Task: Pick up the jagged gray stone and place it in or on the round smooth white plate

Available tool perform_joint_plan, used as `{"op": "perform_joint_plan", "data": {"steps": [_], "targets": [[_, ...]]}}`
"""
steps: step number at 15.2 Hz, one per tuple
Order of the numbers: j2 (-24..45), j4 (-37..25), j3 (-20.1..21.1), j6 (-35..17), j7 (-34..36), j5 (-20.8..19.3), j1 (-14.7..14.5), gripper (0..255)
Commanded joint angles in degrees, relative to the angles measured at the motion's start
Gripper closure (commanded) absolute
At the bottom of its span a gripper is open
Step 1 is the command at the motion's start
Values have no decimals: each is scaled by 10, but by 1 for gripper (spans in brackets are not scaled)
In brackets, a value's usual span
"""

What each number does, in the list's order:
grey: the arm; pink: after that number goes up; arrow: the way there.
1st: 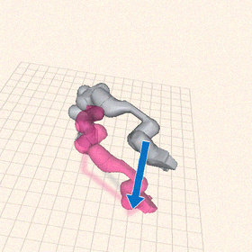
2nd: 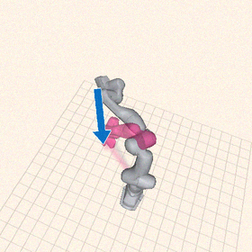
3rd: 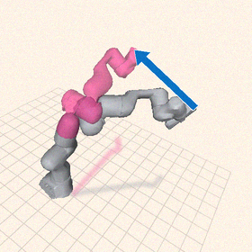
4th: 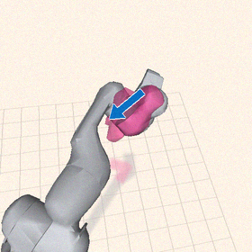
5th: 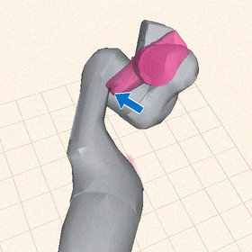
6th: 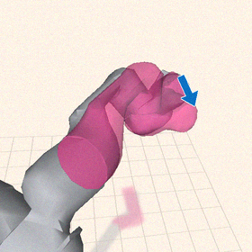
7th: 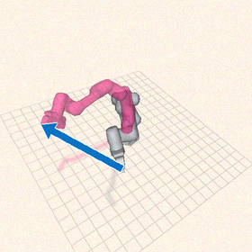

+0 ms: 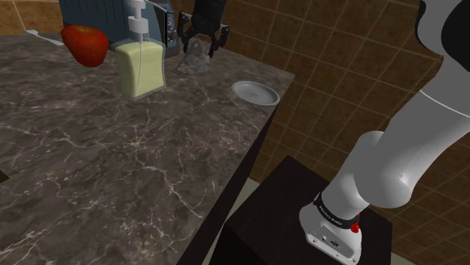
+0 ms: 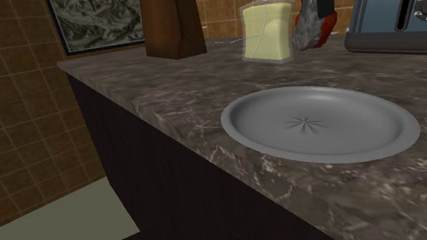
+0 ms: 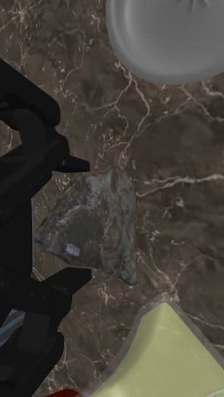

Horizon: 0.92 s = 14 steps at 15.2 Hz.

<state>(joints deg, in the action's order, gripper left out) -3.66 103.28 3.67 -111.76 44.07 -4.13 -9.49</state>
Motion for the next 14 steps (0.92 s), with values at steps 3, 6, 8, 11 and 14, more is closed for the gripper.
{"op": "perform_joint_plan", "data": {"steps": [3, 6, 8, 11, 14], "targets": [[-36, 33, -10, 2, -20, 5, 8, 255], [-89, 88, -27, -2, -49, 10, 19, 255], [-123, 121, -40, -2, -69, 12, 26, 255], [-171, 165, -60, 1, -99, 11, 36, 255], [-217, 203, -82, 7, -130, 6, 47, 255]]}}
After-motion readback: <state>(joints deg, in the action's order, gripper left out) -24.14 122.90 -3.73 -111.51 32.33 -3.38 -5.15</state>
